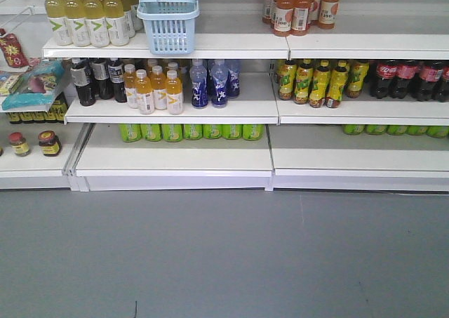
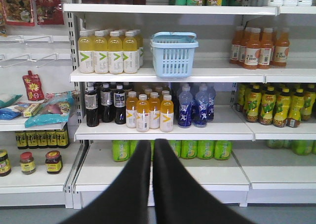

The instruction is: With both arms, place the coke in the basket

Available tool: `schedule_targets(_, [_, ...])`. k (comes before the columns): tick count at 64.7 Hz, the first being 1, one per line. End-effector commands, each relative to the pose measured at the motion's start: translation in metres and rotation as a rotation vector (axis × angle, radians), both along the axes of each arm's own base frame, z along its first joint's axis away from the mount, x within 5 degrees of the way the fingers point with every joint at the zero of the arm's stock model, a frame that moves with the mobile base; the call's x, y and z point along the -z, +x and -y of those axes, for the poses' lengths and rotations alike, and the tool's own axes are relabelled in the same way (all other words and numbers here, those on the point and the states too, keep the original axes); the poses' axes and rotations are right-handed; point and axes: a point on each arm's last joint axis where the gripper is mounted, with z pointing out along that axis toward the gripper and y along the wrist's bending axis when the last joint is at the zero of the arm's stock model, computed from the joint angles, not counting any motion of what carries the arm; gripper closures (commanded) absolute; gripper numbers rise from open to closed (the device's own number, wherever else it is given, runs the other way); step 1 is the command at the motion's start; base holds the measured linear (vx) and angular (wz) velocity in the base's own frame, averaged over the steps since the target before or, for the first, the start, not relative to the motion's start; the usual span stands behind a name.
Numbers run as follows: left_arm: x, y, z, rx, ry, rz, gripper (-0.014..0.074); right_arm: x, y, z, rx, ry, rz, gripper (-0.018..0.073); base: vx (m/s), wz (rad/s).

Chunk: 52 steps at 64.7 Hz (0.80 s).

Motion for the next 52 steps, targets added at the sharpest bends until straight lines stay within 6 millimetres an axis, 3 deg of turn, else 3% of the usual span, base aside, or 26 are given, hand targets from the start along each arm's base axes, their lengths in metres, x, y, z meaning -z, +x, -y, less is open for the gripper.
schedule_targets(1, [-0.0079, -0.0017, 0.0000, 0.001, -0.019, 0.091, 0.0604, -0.0038, -0.0010, 0.0000, 0.003, -0.009, 0.077, 0.0568, 0.17, -0.02])
schedule_targets(52, [-0.0079, -0.0017, 0.0000, 0.001, -0.019, 0.091, 0.0604, -0.0038, -0.0010, 0.0000, 0.003, -0.009, 0.077, 0.0568, 0.18, -0.02])
